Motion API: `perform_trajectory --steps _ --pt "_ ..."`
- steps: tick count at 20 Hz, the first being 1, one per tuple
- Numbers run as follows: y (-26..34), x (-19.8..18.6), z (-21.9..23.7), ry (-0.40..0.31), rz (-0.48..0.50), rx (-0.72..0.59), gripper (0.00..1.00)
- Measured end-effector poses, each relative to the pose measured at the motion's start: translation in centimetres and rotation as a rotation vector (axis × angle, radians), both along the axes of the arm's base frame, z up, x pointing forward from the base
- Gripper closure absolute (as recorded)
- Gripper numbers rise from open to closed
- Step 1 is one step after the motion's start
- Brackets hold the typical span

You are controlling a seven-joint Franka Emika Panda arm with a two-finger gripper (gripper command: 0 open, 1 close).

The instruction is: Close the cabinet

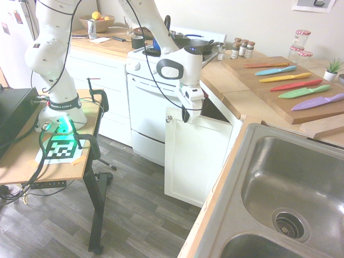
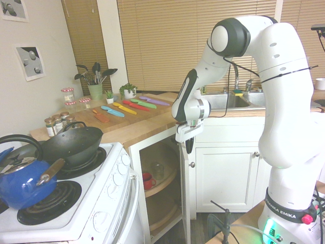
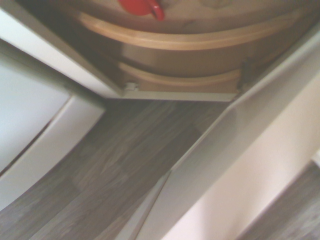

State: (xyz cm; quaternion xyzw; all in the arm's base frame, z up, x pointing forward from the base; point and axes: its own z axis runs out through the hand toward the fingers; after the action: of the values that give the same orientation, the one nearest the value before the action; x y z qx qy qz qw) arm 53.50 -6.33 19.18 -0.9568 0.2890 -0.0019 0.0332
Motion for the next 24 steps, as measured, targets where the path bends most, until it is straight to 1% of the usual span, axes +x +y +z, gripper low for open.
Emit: perform_trajectory --steps 5,10,16,24 --pt "3.9 0.4 -0.2 0.002 0.003 0.000 1.00" --pt "9.3 1.7 1.0 -0.009 0.015 -0.021 1.00" --pt "13.9 4.7 3.6 -0.013 0.021 -0.034 1.00" --pt "17.1 9.2 3.1 0.001 0.017 -0.040 1.00"
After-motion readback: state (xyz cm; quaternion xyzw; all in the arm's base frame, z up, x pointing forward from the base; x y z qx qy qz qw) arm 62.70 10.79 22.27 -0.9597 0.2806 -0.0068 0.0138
